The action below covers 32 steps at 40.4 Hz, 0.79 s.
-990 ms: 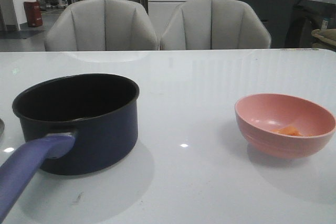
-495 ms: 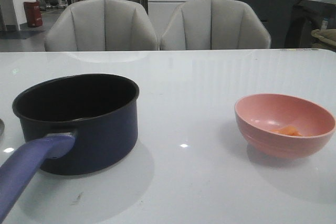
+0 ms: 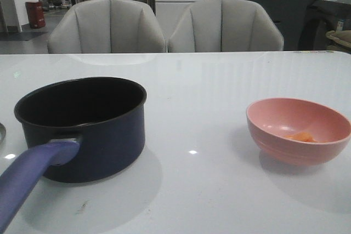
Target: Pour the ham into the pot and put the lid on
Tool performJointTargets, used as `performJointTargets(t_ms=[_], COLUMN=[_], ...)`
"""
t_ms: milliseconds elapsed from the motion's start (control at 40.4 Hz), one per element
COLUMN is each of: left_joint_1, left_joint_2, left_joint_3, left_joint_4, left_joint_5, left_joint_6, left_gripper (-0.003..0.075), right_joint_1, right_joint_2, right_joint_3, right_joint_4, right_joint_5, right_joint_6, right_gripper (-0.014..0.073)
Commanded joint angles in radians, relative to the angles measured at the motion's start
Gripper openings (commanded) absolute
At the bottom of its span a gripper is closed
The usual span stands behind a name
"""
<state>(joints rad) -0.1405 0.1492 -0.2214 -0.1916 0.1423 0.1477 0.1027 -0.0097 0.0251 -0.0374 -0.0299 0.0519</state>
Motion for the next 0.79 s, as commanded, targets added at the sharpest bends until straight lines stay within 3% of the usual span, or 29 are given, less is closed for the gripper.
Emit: performJointTargets(t_ms=[0, 149, 347, 421, 668, 767], left_joint_1=[-0.019, -0.019, -0.019, -0.019, -0.019, -0.019], left_joint_2=[0.008, 0.008, 0.008, 0.008, 0.008, 0.008], left_joint_3=[-0.027, -0.027, -0.027, -0.027, -0.027, -0.027], left_joint_4=[-0.012, -0.012, -0.012, -0.012, -0.012, -0.012], left_joint_5=[-0.083, -0.079, -0.083, -0.085, -0.088, -0.088], left_joint_6=[-0.001, -0.001, -0.001, -0.001, -0.001, -0.001], left_gripper=[0.0607, 0.0607, 0.0607, 0.0607, 0.0607, 0.0607], right_joint_1=[-0.002, -0.002, -0.002, -0.002, -0.002, -0.002], right_joint_2=[-0.014, 0.099, 0.383, 0.46, 0.632, 0.694], right_joint_3=[-0.012, -0.167, -0.427, -0.481, -0.5, -0.527], right_joint_4=[0.037, 0.043, 0.043, 0.043, 0.051, 0.082], right_joint_5=[-0.099, -0.012, 0.331, 0.399, 0.343, 0.343], right_joint_6=[0.033, 0.037, 0.037, 0.037, 0.04, 0.045], right_gripper=[0.0149, 0.0149, 0.0149, 0.0149, 0.0153, 0.0193])
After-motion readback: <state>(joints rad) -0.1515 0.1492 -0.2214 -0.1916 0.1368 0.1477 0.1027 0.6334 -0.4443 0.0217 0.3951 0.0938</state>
